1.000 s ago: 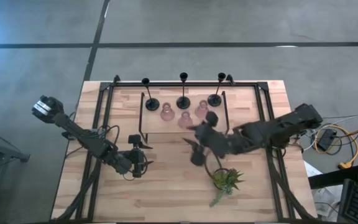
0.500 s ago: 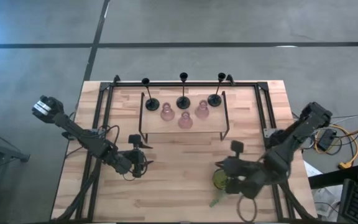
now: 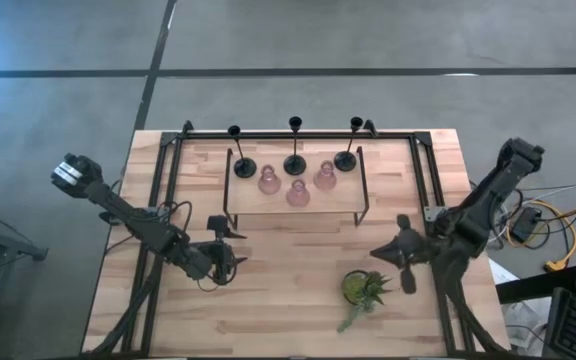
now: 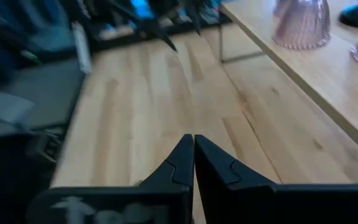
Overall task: Pick & Place candle stick holders
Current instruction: Return to Home Position
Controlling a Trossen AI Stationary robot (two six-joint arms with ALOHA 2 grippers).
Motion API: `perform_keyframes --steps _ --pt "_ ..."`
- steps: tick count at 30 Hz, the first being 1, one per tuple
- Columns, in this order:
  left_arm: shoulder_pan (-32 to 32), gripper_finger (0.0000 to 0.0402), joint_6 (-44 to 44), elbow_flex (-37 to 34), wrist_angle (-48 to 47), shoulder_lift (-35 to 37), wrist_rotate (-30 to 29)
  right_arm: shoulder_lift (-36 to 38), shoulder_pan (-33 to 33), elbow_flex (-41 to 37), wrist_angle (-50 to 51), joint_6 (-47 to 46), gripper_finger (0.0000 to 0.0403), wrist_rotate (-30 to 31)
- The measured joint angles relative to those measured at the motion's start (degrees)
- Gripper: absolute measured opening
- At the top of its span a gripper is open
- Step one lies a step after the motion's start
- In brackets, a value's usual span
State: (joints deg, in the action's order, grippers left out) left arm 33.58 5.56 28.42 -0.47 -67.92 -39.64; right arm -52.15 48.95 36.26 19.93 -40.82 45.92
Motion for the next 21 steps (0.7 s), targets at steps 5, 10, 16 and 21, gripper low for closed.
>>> perform_keyframes --steps 5,10,16,21 --pt "0.0 0.0284 0.0 0.0 0.0 0.0 -0.3 11.8 0.0 -9.3 -10.5 8.5 0.0008 0.7" --pt "0.0 0.0284 0.5 0.0 0.0 0.0 -0.4 22.3 0.0 -12.8 -6.8 17.6 0.0008 2.4" --pt "0.0 0.0284 0.7 0.0 0.0 0.0 -0.9 28.1 0.0 -15.7 -8.7 18.9 0.0008 8.5" --pt "0.0 0.0284 0.5 0.0 0.0 0.0 -1.3 33.1 -0.9 -18.1 -9.8 21.3 0.0008 7.7"
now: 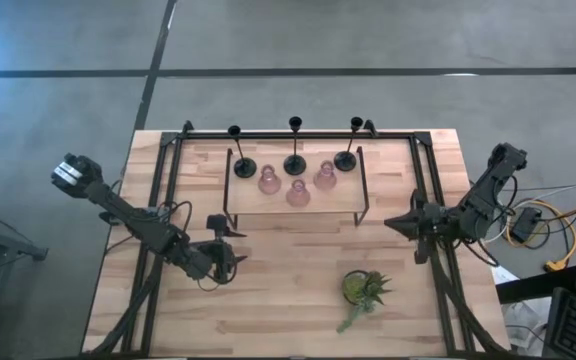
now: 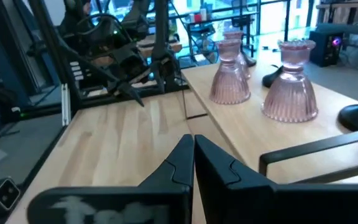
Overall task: Pick & Place candle stick holders
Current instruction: Return to Home Position
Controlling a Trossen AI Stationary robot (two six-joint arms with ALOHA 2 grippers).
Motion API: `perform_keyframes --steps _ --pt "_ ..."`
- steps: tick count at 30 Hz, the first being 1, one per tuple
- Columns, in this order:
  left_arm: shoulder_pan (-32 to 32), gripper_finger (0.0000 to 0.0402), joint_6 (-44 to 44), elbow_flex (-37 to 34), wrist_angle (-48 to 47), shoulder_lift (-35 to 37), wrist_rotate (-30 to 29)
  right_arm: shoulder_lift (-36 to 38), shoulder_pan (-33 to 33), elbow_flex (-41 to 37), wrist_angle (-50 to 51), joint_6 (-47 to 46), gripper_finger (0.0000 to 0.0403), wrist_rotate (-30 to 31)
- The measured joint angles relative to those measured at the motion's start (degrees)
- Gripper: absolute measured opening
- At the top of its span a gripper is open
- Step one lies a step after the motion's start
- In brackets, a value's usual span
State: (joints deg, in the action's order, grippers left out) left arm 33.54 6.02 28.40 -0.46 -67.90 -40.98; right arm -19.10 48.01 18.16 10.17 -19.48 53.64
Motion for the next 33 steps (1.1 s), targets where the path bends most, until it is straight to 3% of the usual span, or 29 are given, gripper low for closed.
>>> perform_keyframes --steps 8,13,19,24,33 --pt "-0.1 0.0284 -0.3 0.0 0.0 0.0 -1.1 5.1 -7.7 -3.6 -4.6 4.5 0.0008 -7.0" --pt "-0.1 0.0284 -0.4 0.0 0.0 0.0 -1.1 5.2 -16.9 -6.7 -8.4 8.0 0.0008 -16.8" --pt "0.0 0.0284 -0.5 0.0 0.0 0.0 -1.1 7.3 -27.5 -7.0 -9.0 12.3 0.0008 -33.0" --pt "0.0 0.0284 -0.5 0.0 0.0 0.0 -1.1 8.6 -33.2 -6.9 -8.9 13.6 0.0008 -44.6" --pt "0.0 0.0284 -0.5 -0.1 0.0 0.0 -1.1 12.6 -34.4 -10.9 -6.1 15.7 0.0009 -41.7"
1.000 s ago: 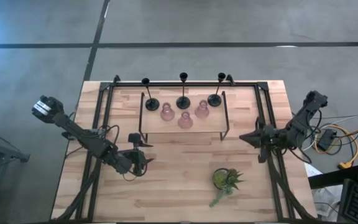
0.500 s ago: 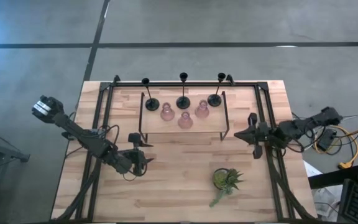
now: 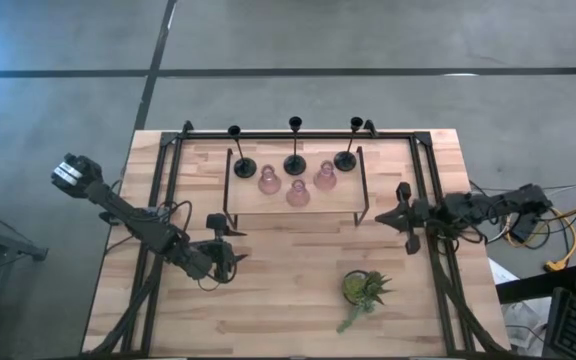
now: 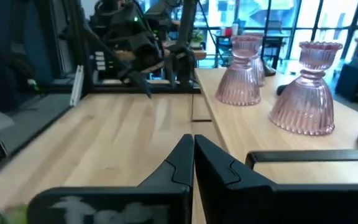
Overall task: Pick & Place candle stick holders
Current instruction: Return to Home Position
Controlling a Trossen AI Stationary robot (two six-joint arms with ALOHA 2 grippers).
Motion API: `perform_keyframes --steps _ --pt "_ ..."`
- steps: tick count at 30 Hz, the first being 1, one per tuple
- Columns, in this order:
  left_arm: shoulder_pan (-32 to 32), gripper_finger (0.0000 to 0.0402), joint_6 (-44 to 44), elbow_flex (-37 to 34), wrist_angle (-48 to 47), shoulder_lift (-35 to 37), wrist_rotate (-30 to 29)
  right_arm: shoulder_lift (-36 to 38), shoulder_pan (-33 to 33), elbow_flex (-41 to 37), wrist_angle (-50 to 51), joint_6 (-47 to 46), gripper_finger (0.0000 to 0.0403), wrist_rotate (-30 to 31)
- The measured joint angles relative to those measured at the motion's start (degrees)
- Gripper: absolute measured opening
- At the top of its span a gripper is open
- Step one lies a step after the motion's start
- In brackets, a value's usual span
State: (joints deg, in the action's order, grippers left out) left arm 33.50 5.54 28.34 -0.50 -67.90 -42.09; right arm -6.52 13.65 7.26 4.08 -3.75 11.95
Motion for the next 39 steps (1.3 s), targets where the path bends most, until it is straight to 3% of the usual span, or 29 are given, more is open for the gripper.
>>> perform_keyframes --steps 8,19,31,39 --pt "0.0 0.0284 0.0 0.0 0.0 0.0 0.0 4.7 0.0 -4.3 0.1 3.4 0.0009 0.3" --pt "0.0 0.0284 0.8 0.0 0.1 0.0 0.0 5.0 0.1 -4.5 -0.1 -8.2 0.0009 -0.2" --pt "0.0 0.0284 1.0 0.1 0.0 0.0 0.8 4.9 0.1 -4.5 0.0 -8.1 0.0009 -0.4" --pt "0.0 0.0284 12.1 0.2 -0.2 0.1 2.0 4.9 0.1 -4.5 0.0 -8.1 0.0009 -0.4"
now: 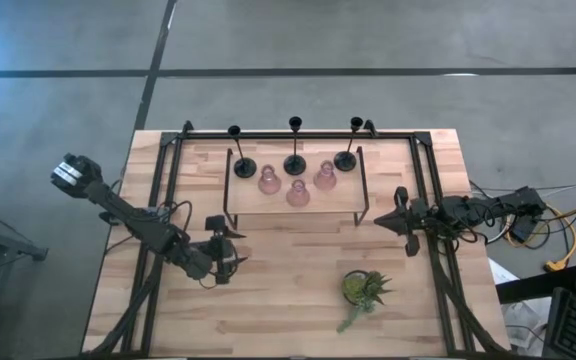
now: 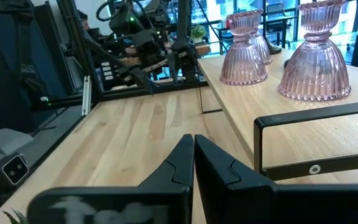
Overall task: Pick & Place candle stick holders
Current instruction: Return to Home Position
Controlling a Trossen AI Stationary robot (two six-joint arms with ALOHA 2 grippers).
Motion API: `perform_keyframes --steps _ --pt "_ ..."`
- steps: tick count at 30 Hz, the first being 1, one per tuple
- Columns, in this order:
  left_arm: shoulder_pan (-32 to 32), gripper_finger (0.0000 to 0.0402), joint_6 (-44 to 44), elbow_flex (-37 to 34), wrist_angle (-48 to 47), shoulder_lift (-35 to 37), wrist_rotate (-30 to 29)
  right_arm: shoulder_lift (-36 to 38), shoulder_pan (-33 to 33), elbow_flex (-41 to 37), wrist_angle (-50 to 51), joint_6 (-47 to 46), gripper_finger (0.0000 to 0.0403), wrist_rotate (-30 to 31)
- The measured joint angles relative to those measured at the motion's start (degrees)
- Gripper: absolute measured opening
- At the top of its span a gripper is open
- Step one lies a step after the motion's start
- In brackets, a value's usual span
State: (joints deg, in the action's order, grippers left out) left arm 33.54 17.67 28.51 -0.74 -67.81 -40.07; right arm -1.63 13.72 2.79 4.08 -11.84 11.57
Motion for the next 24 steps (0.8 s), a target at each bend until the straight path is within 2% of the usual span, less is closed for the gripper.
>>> perform_keyframes --steps 4,6,12,18,24 --pt "0.0 0.0285 -1.3 0.0 -0.1 1.9 8.7 0.0 0.0 0.0 0.0 0.0 0.0009 0.0" --pt "0.2 0.0285 -4.5 0.0 1.0 4.4 10.9 0.0 0.0 0.0 0.0 0.0 0.0008 0.0" --pt "1.2 0.0284 -17.7 -0.1 2.1 17.6 12.4 0.0 0.0 0.0 0.0 0.0 0.0008 0.0" --pt "0.9 0.0285 -25.1 -2.9 1.5 30.4 12.8 -0.1 0.0 0.0 0.0 0.0 0.0008 0.0" --pt "-1.4 0.0285 -28.2 -7.4 1.7 40.3 11.5 -0.1 0.0 0.0 0.0 0.0 0.0008 0.0"
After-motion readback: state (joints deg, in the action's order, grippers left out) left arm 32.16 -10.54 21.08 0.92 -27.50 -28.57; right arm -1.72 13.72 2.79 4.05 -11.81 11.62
